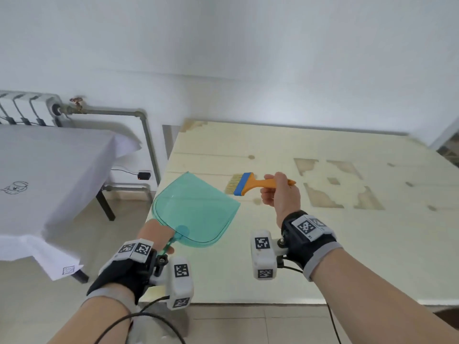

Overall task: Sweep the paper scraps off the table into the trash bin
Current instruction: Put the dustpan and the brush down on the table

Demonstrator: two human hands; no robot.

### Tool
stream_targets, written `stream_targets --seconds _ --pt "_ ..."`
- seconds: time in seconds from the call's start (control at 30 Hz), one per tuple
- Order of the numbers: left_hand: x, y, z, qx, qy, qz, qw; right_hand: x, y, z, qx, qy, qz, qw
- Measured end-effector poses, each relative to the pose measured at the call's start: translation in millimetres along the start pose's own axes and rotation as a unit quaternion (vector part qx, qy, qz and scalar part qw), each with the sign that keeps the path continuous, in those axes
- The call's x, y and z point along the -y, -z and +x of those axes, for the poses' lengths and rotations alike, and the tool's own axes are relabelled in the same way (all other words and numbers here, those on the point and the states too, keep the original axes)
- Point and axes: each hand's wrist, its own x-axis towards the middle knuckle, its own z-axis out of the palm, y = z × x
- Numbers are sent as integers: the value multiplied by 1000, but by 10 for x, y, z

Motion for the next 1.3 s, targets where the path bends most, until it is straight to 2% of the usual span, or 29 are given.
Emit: stream_targets --seconds 0.3,0.43,0.5,0.57,0.67,0.77,0.83,0.9,1.03,1.07,1.13,1.17,1.23,1.3 --pt "-519 -575 235 -24 24 -86 996 -85 584 533 8 25 -60 998" --pt "-628 -646 338 -8 24 -36 999 -161 638 704 5 3 -53 999" --pt "-656 -669 404 10 28 -61 998 -211 624 771 6 -3 -57 998" --pt "-746 -611 371 -12 57 -62 996 -258 593 826 11 0 -77 997" --pt "-806 -557 315 15 15 116 993 -316 522 868 27 7 -113 993" --pt "-864 -537 318 -1 32 138 990 -352 427 876 58 23 -145 988" --pt "-810 -549 362 -2 17 131 991 -372 356 867 89 38 -170 981" --pt "-792 -538 383 -8 49 104 993 -404 282 851 121 60 -206 969" --pt "-745 -493 337 15 50 96 994 -529 134 856 151 99 -295 938" --pt "-744 -480 341 23 56 80 995 -576 111 871 151 101 -327 927" --pt "-727 -464 411 30 85 -29 996 -683 75 900 142 94 -375 912" --pt "-670 -472 463 19 79 -50 995 -734 68 913 137 83 -381 910" --pt "-591 -455 507 14 88 9 996 -809 53 916 132 40 -356 924" --pt "-540 -427 508 7 112 -41 993 -846 35 910 126 4 -328 936"
